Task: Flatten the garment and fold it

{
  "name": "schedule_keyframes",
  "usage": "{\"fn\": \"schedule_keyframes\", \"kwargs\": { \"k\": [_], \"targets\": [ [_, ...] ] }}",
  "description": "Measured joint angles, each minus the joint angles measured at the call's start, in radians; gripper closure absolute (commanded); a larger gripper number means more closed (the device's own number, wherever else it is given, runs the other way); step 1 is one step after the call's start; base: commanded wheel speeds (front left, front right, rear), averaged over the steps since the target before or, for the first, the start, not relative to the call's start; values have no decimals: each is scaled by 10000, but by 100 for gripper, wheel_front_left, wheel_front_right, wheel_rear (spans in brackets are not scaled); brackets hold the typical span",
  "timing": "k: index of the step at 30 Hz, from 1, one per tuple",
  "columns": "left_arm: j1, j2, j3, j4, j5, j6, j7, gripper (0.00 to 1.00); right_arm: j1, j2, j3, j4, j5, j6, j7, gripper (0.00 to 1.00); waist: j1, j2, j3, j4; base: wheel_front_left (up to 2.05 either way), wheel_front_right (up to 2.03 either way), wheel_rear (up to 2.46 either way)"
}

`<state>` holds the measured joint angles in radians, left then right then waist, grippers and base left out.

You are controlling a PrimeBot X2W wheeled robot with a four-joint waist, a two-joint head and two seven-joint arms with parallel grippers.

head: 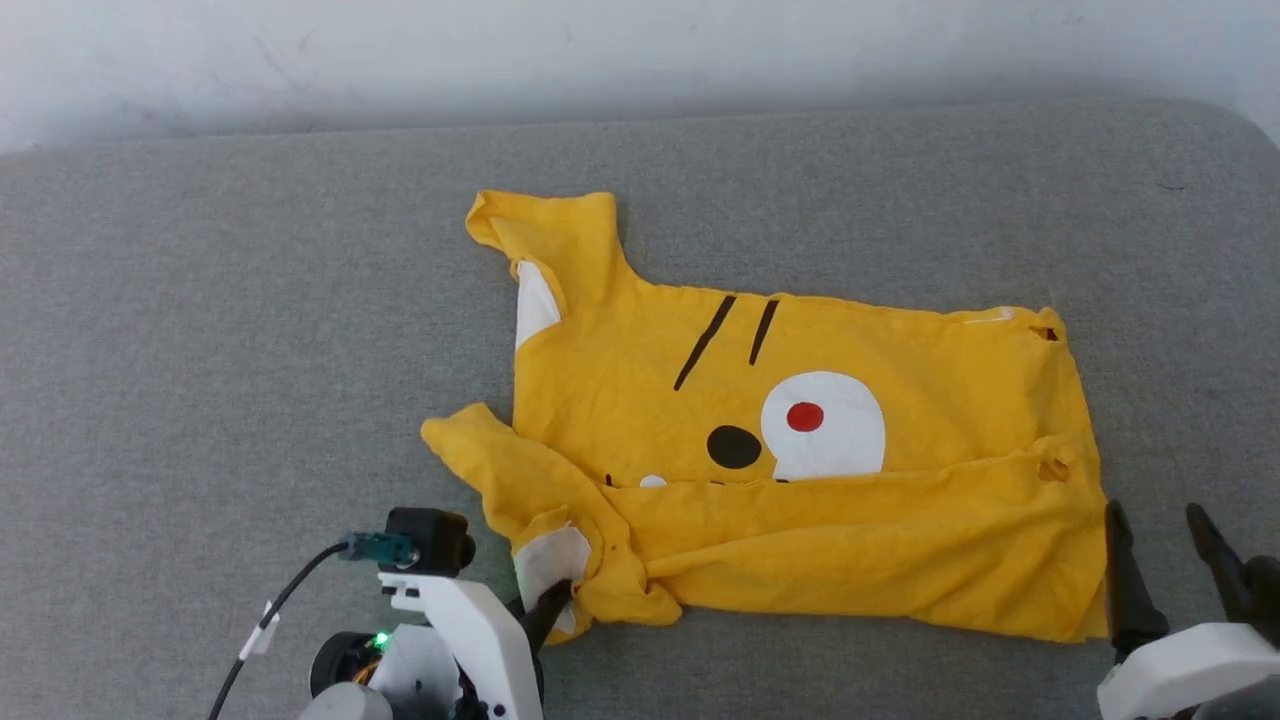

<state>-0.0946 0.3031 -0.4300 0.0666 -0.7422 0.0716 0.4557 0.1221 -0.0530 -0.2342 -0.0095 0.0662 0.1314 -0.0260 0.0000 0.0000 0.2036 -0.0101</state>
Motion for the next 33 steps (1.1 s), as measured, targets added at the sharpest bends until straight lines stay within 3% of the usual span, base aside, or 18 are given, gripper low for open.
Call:
{"fn": "schedule_keyframes", "kwargs": {
  "k": [5, 12, 20, 21, 22, 23, 29, 33],
  "targets": [
    [161, -12, 134, -140, 0, -2, -510, 100, -55, 6, 222, -148, 523, 2, 1546, 0, 0, 0, 90, 22, 0, 0, 0],
    [206, -23, 222, -382, -19, -4, -694, 100, 74, 8, 213, -652, 654, 0, 5087, 0, 0, 0, 322, 117, 0, 0, 0],
    [132, -100, 192, -458, -36, -90, -780, 100, 102, -12, -15, -976, 1243, -2, 6439, 0, 0, 0, 587, 307, 0, 0, 0],
    [111, -105, 190, -456, -48, -90, -794, 100, 99, -19, -23, -976, 1327, -2, 6504, 13, 0, 0, 618, 317, 0, 0, 0],
    [99, -113, 198, -451, -50, -90, -832, 100, 99, -29, -19, -978, 1354, -2, 6504, 64, 0, 0, 646, 324, 0, 0, 0],
    [91, -140, 215, -449, -58, -90, -888, 100, 89, -29, -21, -968, 1360, -2, 6498, 100, 0, 0, 671, 330, 0, 0, 0],
    [58, -165, 476, -456, -238, -90, -1045, 100, -56, -17, 174, -1018, 1417, 0, 6424, 100, 1, 0, 732, 268, 0, 0, 0],
    [75, 125, 838, -675, -422, -90, -1047, 100, -181, 0, 219, -1170, 1246, 0, 6380, 100, 2, 0, 635, 187, 0, 0, 0]
  ]
}}
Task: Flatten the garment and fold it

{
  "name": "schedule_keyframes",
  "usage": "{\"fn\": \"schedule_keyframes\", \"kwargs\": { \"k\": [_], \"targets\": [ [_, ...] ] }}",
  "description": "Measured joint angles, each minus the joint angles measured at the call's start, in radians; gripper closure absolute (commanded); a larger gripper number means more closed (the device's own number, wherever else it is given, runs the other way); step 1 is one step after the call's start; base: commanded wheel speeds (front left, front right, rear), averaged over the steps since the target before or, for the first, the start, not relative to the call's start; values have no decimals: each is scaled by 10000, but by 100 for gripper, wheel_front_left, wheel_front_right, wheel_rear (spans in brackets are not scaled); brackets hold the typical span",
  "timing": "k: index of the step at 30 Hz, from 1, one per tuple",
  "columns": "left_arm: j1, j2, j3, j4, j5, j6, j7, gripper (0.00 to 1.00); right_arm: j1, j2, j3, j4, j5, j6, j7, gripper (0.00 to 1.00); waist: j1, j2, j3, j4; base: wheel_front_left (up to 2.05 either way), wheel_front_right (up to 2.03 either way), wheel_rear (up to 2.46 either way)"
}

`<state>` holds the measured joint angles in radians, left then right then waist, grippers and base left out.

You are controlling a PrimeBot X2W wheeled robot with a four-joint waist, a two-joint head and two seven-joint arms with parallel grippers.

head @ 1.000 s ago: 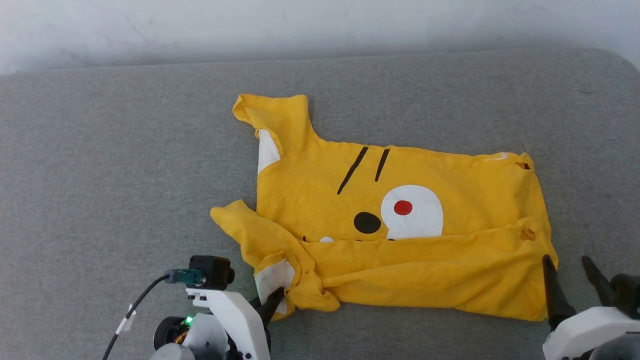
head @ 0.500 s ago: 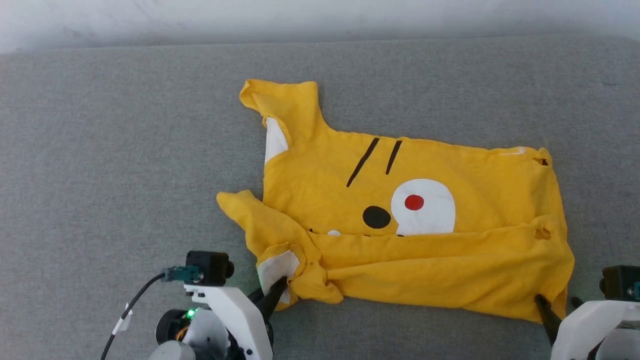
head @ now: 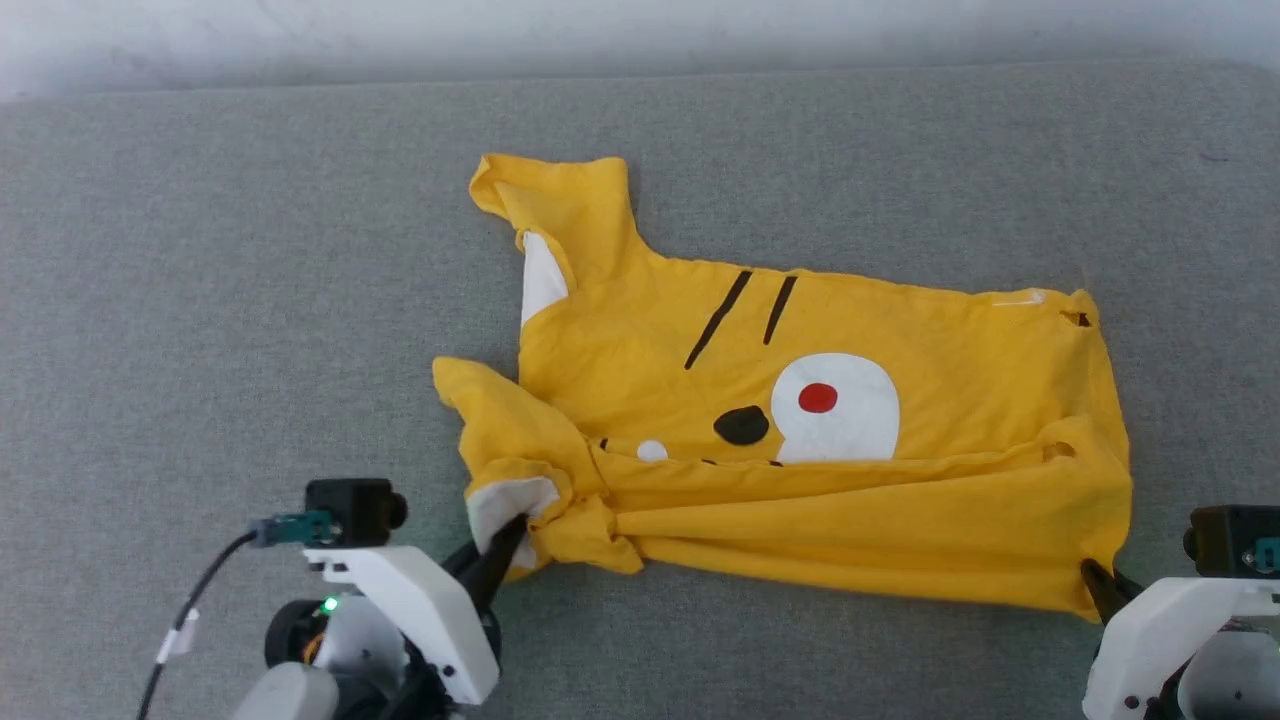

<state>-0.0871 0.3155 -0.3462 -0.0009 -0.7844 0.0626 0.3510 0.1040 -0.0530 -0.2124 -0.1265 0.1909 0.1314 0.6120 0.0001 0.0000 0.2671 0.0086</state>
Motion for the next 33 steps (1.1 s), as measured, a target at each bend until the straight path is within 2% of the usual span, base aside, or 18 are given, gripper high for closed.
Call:
{"fn": "schedule_keyframes", "kwargs": {
  "k": [3, 7, 11, 17, 23, 27, 28, 29, 30, 31, 32, 33],
  "targets": [
    [177, 261, 301, -387, -222, 50, 25, 100, -8, 19, 61, -274, 27, 2, 142, 100, 0, 0, -141, -37, 0, 0, 0],
    [785, 470, 583, -1091, -318, 483, 115, 100, 83, 52, 132, -711, 144, 6, 408, 100, -1, 0, -364, -56, 0, 0, 0],
    [1588, 673, 604, -1793, -351, 809, 387, 100, 513, 54, 188, -1064, 263, 13, 780, 100, -2, 0, -583, -21, 0, 0, 0],
    [2713, 917, 520, -2531, -633, 1022, 876, 100, 1301, 50, 167, -1482, 412, 12, 1626, 100, -2, 0, -759, 162, 0, 0, 0],
    [3153, 894, 466, -2663, -802, 1145, 974, 100, 1679, 54, -96, -1691, 299, 13, 1964, 100, -2, 0, -835, 413, 0, 0, 0],
    [3107, 619, 318, -2138, -976, 1131, 965, 100, 1675, 52, -127, -1442, 318, 12, 1908, 100, -2, 0, -946, 537, 0, 0, 0],
    [3096, 539, 305, -2008, -1041, 1108, 941, 89, 1673, 50, -119, -1342, 328, 12, 1808, 55, -2, 0, -981, 556, 0, 0, 0],
    [3067, 428, 303, -1854, -1118, 1053, 882, 71, 1667, 50, -100, -1241, 328, 12, 1695, 0, -2, 0, -1014, 573, 0, 0, 0],
    [3020, 360, 270, -1724, -1139, 1034, 876, 57, 1658, 54, -127, -1131, 345, 12, 1572, 0, -2, 0, -1046, 582, 0, 0, 0],
    [2980, 330, 251, -1613, -1149, 993, 874, 9, 1654, 42, -161, -1028, 364, 8, 1450, 0, -2, 0, -1076, 583, 0, 0, 0],
    [2941, 299, 265, -1515, -1214, 951, 826, 0, 1647, 33, -159, -955, 362, 0, 1383, 0, -2, 0, -1104, 581, 0, 0, 0],
    [2899, 272, 272, -1434, -1252, 915, 780, 0, 1637, 35, -144, -903, 391, 0, 1327, 0, -3, 0, -1129, 576, 0, 0, 0]
  ]
}}
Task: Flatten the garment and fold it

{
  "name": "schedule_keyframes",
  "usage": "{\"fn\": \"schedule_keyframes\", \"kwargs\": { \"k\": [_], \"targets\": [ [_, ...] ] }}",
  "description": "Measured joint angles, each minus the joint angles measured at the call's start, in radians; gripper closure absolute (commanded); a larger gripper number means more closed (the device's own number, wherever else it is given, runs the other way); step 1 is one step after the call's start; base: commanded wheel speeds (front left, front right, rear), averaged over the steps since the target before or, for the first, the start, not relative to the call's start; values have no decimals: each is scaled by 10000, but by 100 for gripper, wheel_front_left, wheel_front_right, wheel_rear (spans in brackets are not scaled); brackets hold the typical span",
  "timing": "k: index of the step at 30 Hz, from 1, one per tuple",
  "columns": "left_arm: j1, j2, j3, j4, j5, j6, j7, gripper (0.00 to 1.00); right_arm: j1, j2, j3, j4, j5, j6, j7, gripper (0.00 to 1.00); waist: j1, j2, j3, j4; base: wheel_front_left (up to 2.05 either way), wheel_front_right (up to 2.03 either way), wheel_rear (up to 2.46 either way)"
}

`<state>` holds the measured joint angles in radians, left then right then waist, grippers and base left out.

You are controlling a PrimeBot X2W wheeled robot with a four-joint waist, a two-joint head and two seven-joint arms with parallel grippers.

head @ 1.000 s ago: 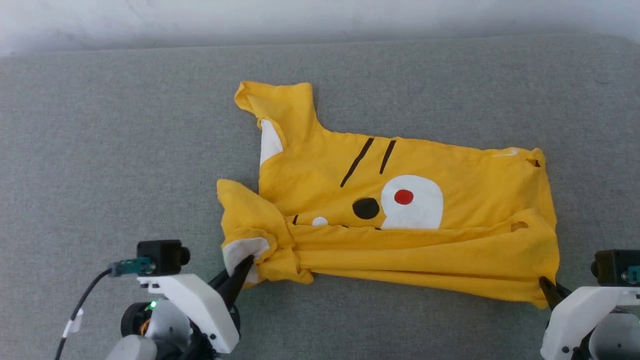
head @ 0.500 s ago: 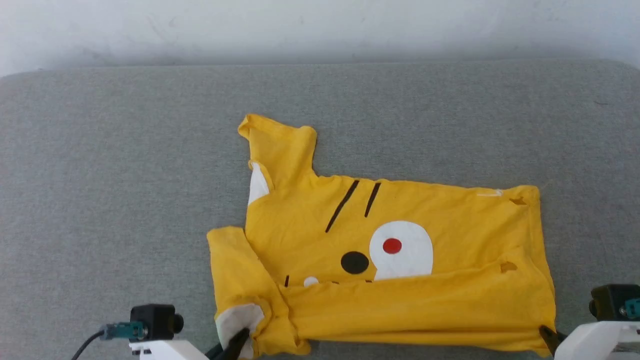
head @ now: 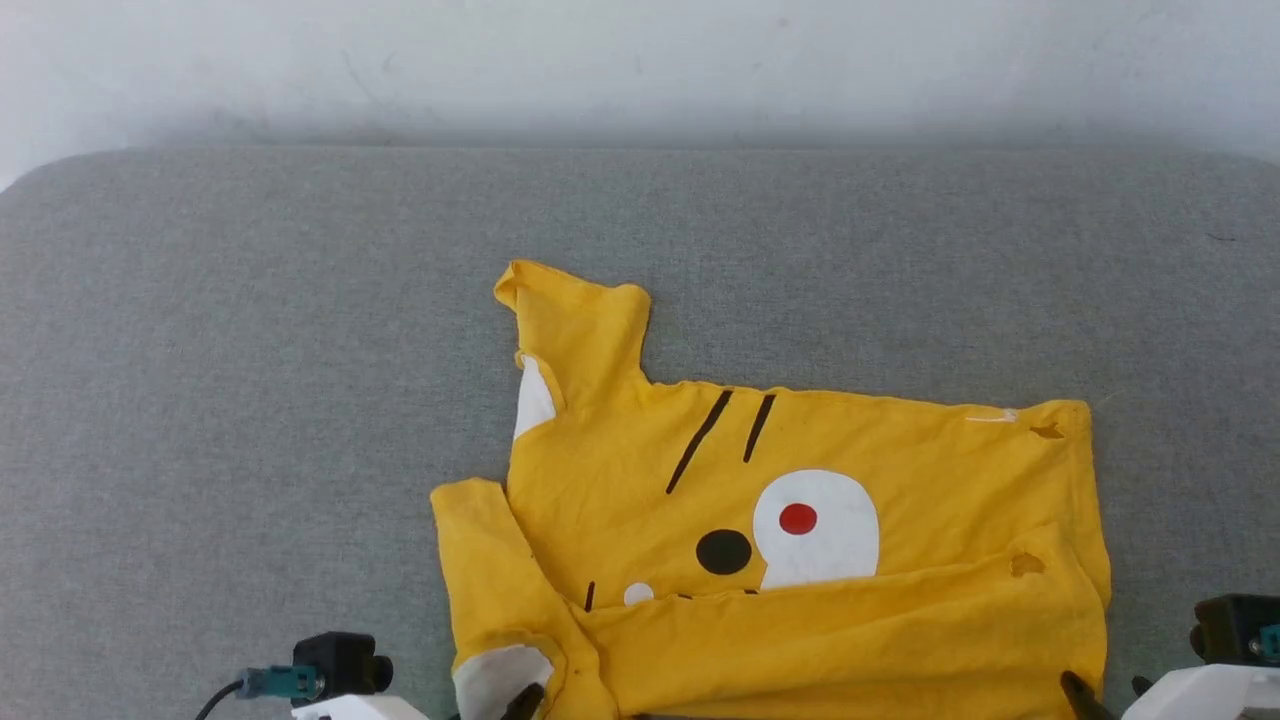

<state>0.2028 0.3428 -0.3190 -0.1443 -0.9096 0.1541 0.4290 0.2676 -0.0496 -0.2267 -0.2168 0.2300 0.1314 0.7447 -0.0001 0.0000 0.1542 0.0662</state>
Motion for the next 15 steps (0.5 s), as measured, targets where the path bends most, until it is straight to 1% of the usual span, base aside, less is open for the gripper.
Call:
{"fn": "schedule_keyframes", "kwargs": {
  "k": [5, 8, 10, 12, 14, 15],
  "targets": [
    [-18, -86, 265, 48, -77, -36, -408, 0, -95, 8, -128, -17, 176, 0, -719, 0, 0, 0, -57, -106, 0, 0, 0],
    [-22, -71, 713, -144, -12, -21, -1005, 0, -410, -8, -326, -171, 123, 0, -1360, 0, 0, 0, -11, -196, 0, 0, 0],
    [-56, -59, 1030, -387, 203, 15, -1540, 0, -580, -4, -345, -270, 12, 0, -1697, 0, 1, 0, 54, -246, 0, 0, 0],
    [-262, 86, 1237, -660, 602, 6, -2050, 0, -776, -4, -303, -460, -173, 0, -2182, 0, 1, 0, 148, -288, 0, 0, 0],
    [-686, 249, 1363, -986, 988, -140, -2523, 0, -1081, -4, -211, -690, -410, 0, -2890, 0, 1, 0, 272, -324, 0, 0, 0],
    [-988, 267, 1457, -1101, 1170, -138, -2755, 0, -1262, -8, -144, -777, -537, 0, -3304, 0, 2, 0, 348, -340, 0, 0, 0]
  ]
}}
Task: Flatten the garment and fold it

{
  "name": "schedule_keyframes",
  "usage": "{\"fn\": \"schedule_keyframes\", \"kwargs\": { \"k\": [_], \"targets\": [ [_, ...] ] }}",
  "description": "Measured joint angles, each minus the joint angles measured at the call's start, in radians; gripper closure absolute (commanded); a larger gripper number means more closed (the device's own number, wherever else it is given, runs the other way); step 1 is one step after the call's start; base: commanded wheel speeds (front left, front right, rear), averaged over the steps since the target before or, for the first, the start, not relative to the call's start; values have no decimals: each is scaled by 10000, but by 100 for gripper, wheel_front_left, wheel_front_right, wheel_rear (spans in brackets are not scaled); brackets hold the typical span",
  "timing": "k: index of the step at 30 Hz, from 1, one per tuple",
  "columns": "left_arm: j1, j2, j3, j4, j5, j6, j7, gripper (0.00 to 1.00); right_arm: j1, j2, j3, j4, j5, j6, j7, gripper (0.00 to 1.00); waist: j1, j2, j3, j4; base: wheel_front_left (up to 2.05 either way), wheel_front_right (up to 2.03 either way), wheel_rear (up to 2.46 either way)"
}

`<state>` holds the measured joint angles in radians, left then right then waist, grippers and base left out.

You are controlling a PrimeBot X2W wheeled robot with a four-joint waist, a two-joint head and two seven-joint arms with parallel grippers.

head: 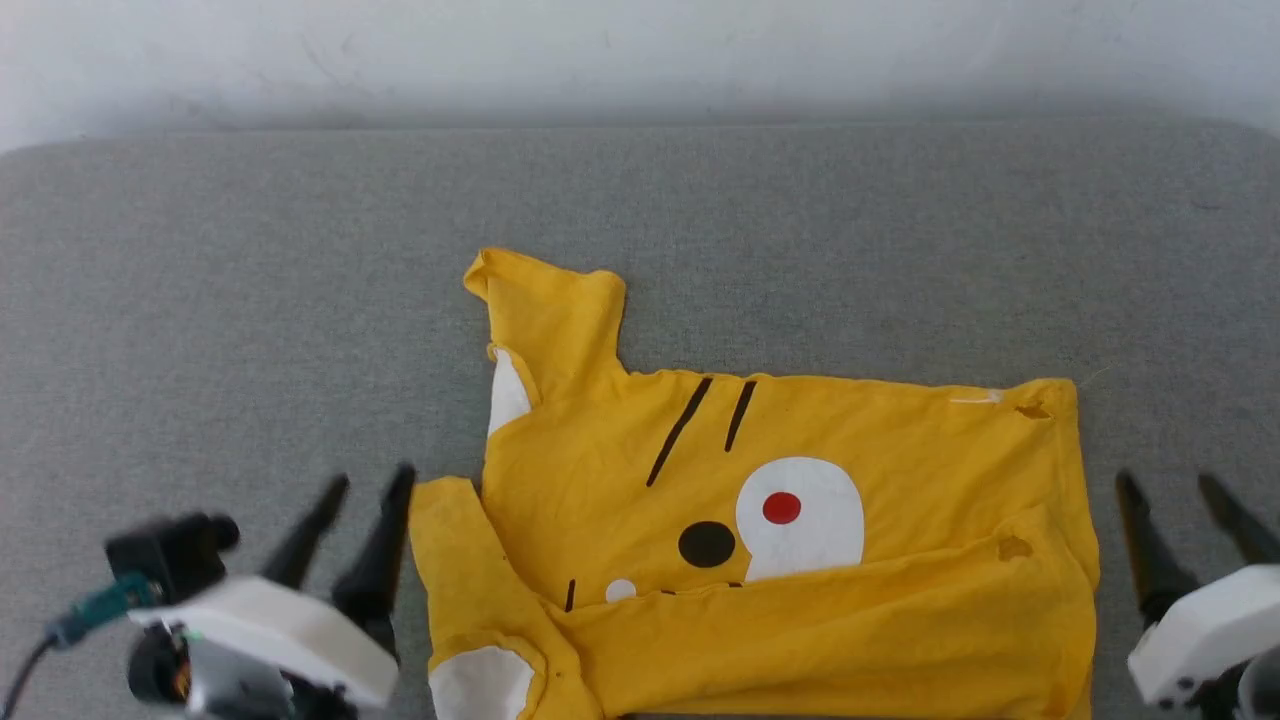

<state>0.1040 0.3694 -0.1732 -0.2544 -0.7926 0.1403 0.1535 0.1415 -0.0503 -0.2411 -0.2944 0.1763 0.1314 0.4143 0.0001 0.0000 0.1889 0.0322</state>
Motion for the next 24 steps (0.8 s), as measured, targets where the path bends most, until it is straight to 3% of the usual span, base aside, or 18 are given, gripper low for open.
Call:
{"fn": "schedule_keyframes", "kwargs": {
  "k": [5, 8, 13, 16, 24],
  "targets": [
    [-2077, 545, 35, -82, 1473, -134, -702, 0, -884, -6, 163, 211, -65, 0, -1726, 0, 0, 0, 476, -97, 0, 0, 0],
    [-3758, 825, -228, 334, 1912, -598, -627, 0, -1268, -12, 447, 560, -125, 0, -2259, 0, 1, 0, 842, -167, 0, 0, 0],
    [-6418, 1223, -1055, 1749, 1820, -1965, 566, 0, -1729, 2, 779, 961, -173, 2, -2686, 0, 2, 0, 1535, -304, 0, 0, 0],
    [-7766, 1561, -1674, 2614, 1697, -2418, 1534, 0, -1987, 0, 851, 1120, -186, 2, -2865, 0, 3, 0, 1960, -407, 0, 0, 0],
    [-9484, 2428, -3312, 3777, 650, -2635, 4040, 0, -2442, 0, 1043, 1446, -180, 2, -3145, 0, 3, 0, 2918, -809, 0, 0, 0]
  ]
}}
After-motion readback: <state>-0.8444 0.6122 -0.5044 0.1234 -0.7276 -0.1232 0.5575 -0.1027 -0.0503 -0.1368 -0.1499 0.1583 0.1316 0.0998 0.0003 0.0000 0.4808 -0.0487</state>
